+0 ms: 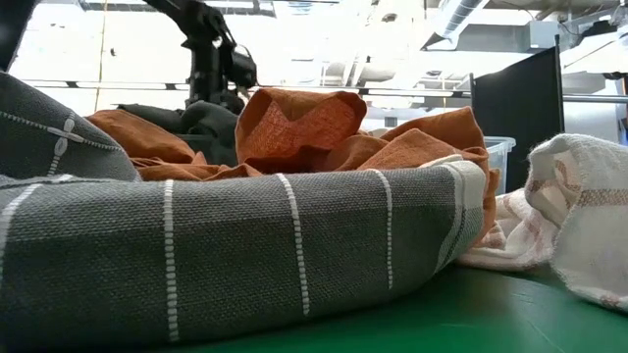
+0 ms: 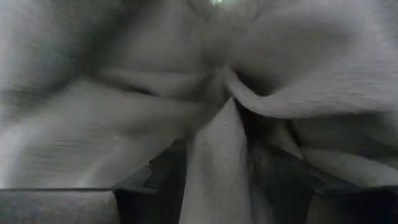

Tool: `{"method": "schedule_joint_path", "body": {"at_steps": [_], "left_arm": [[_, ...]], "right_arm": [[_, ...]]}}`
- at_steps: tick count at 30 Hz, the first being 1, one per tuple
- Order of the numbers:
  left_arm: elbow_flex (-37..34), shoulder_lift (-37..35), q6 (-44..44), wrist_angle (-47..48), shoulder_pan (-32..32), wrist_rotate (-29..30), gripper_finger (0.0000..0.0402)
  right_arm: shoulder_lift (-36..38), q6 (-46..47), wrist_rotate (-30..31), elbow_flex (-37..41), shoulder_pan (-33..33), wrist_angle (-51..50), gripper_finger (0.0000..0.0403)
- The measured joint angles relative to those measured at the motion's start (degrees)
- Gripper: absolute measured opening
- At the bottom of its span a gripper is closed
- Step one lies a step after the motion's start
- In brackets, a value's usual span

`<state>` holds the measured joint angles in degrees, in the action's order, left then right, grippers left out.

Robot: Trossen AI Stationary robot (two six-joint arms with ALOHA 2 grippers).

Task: Sort towels by color in basket
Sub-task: Put the dark gray towel into the left transparent bin

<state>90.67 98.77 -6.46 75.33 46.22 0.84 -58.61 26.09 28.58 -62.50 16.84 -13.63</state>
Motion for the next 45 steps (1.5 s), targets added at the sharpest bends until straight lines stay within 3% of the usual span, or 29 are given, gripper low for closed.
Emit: {"method": "schedule_joint_path", "body": {"at_steps": [10,15,18,23,27,33,41,45], "left_arm": [[7.3,-11.3,13.1,-0.5,-2.1,-2.4,0.0173],[7.5,-16.6,21.5,1.5,-9.6,-8.0,0.0173],[7.5,-17.7,24.7,2.0,-15.9,-8.1,0.0173],[7.5,-14.8,28.9,1.3,-25.7,2.5,0.0173],[7.4,-10.1,29.4,1.5,-29.2,6.5,0.0173],[7.4,-2.8,32.4,6.1,-30.5,12.3,0.0173],[7.4,1.7,37.8,7.8,-30.6,19.3,0.0170],[7.4,1.8,38.3,6.4,-30.5,23.4,0.0109]], "right_arm": [[0.0,-1.1,0.0,0.0,-0.2,-0.5,0.0269],[0.0,-1.3,0.0,0.0,-0.5,-1.1,0.0269],[0.0,-2.0,0.0,0.0,-0.5,-1.1,0.0269],[0.0,-2.6,0.0,0.0,-0.5,-0.8,0.0269],[0.3,-3.0,0.0,0.0,-0.5,-0.9,0.0269],[2.4,-3.7,0.0,0.0,0.6,-0.9,0.0269],[3.7,-4.3,1.8,0.0,2.6,-1.0,0.0269],[3.7,-4.9,2.9,0.0,3.6,-1.1,0.0269]]}}
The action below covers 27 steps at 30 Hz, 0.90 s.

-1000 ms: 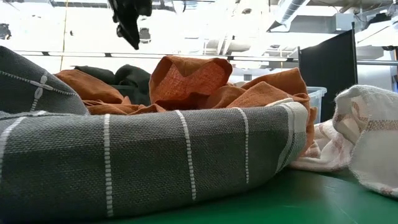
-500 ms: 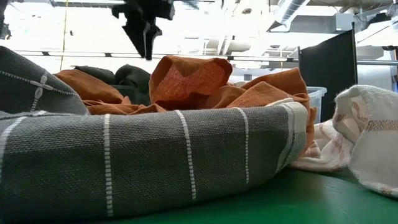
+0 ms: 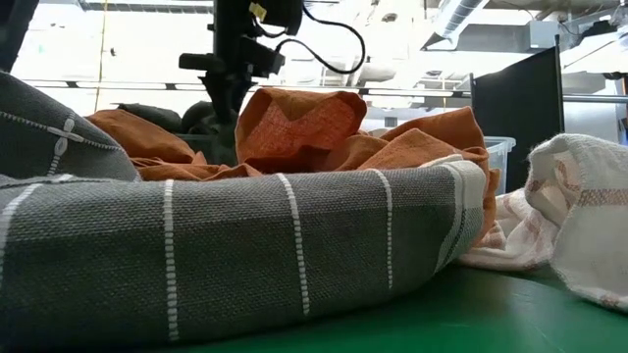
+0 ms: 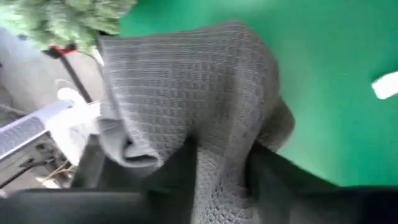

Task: Sort towels by color in basket
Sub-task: Put the dark gray towel into the left transparent bin

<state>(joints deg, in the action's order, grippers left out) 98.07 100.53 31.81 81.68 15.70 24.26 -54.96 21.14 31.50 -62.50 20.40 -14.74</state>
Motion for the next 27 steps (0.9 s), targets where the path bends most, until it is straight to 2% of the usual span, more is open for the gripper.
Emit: {"method": "schedule_joint_path", "body": {"at_steps": [2,4,10,13,15,17,21,24,27], "left_arm": [[0.0,-0.4,-1.4,0.5,0.0,0.1,0.0044],[0.0,-0.9,-3.8,2.1,0.4,0.0,0.0014],[0.0,-6.9,-16.3,3.4,3.4,4.3,0.0002],[0.0,-10.6,-25.5,4.1,7.5,7.7,0.0001],[0.0,-12.2,-30.4,4.5,11.5,7.7,0.0001],[0.0,-12.7,-33.6,4.9,16.0,5.9,0.0001],[-0.5,-11.7,-36.6,2.5,24.1,-1.4,0.0001],[-3.9,-10.3,-39.6,-1.1,28.2,-7.8,0.0001],[-9.1,-8.4,-42.6,-3.1,29.9,-10.8,0.0001]], "right_arm": [[0.0,-0.1,0.1,0.0,0.3,0.0,0.0269],[0.0,-0.2,0.1,0.0,0.3,0.0,0.0269],[0.9,-0.2,0.1,0.0,0.2,-0.2,0.0269],[1.4,-0.2,0.1,0.0,0.1,-0.1,0.0269],[1.5,-0.2,0.1,0.0,0.0,0.2,0.0269],[1.4,-0.2,0.1,0.0,-0.3,0.3,0.0269],[1.1,0.4,0.1,0.0,0.2,0.4,0.0269],[0.9,0.4,0.1,0.0,0.8,0.4,0.0269],[0.9,0.4,0.5,0.0,1.4,0.9,0.0269]]}}
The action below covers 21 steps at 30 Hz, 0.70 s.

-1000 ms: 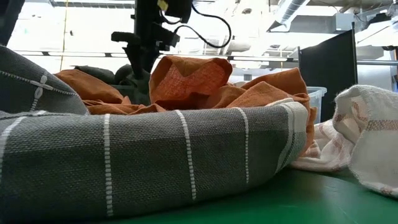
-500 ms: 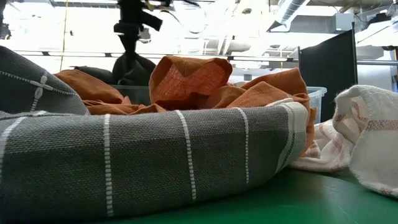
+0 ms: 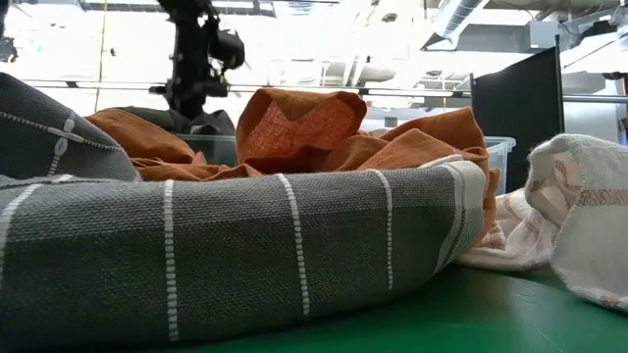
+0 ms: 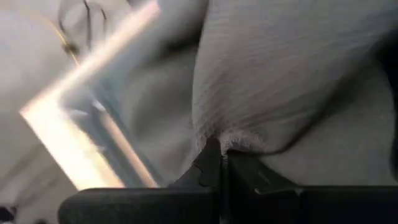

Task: Sort towels by color in basket
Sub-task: Put the dark gray towel into the left transparent bin

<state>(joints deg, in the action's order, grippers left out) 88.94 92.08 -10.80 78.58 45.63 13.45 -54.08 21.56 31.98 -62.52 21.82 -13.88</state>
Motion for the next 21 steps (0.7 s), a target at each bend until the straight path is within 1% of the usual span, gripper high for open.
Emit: {"method": "schedule_joint_path", "body": {"at_steps": [5,7,9,12,14,18,21], "left_arm": [[-10.6,0.8,-5.6,-9.3,-0.8,-1.9,0.0001],[-13.7,0.9,-8.2,-12.2,-1.5,-2.5,0.0004],[-15.2,0.9,-10.7,-13.1,-1.9,-2.2,0.0011],[-15.5,0.8,-11.2,-12.9,-2.4,-1.7,0.0034],[-14.6,0.3,-11.1,-11.7,-2.4,-1.7,0.0057],[-11.1,-1.9,-9.9,-10.4,-2.5,-1.7,0.0116],[-7.8,-4.3,-7.4,-9.8,-2.5,-2.0,0.0166]], "right_arm": [[0.0,-0.1,1.6,0.0,0.6,-0.1,0.0269],[0.0,-0.1,1.7,0.0,0.5,-0.1,0.0269],[0.0,-0.1,1.7,0.0,0.5,-0.1,0.0269],[0.0,-0.5,1.8,0.0,0.5,-0.1,0.0269],[0.0,-0.6,1.8,0.0,0.5,-0.2,0.0269],[0.0,-1.1,1.8,0.0,0.5,-0.2,0.0269],[0.0,-1.7,1.8,0.0,0.5,-0.3,0.0269]]}}
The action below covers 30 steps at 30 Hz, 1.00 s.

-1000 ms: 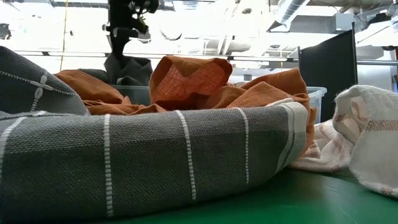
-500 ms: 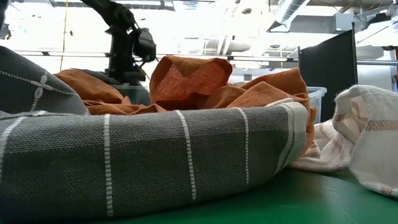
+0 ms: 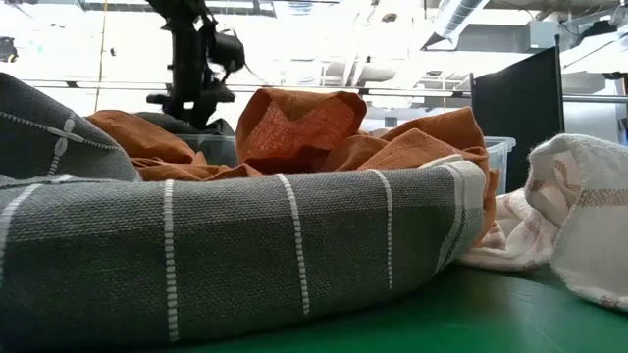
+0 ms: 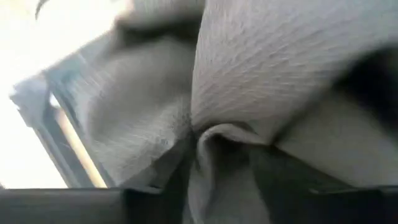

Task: Sort towels by color in basket
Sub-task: Put the dark gray towel into the left transparent bin

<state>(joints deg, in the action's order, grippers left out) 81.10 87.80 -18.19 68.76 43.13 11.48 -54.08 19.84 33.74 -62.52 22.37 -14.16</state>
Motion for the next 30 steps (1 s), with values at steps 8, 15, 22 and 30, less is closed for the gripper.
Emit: {"method": "schedule_joint_path", "body": {"at_steps": [8,15,22,30], "left_arm": [[10.8,-5.9,-0.4,11.3,0.2,-4.2,0.0247],[7.6,-6.6,1.0,21.0,-5.0,-5.3,0.0229],[-1.4,-6.5,4.8,13.4,-5.6,-4.1,0.0217],[-4.2,-6.3,9.8,11.1,-5.6,-8.3,0.0098]], "right_arm": [[0.0,-0.9,0.0,0.0,-0.8,-0.1,0.0269],[0.0,-2.1,0.0,0.0,-2.7,-0.1,0.0269],[0.0,-2.4,0.0,0.0,-3.0,-0.1,0.0269],[0.0,-2.3,0.0,0.0,-2.6,0.1,0.0269]]}}
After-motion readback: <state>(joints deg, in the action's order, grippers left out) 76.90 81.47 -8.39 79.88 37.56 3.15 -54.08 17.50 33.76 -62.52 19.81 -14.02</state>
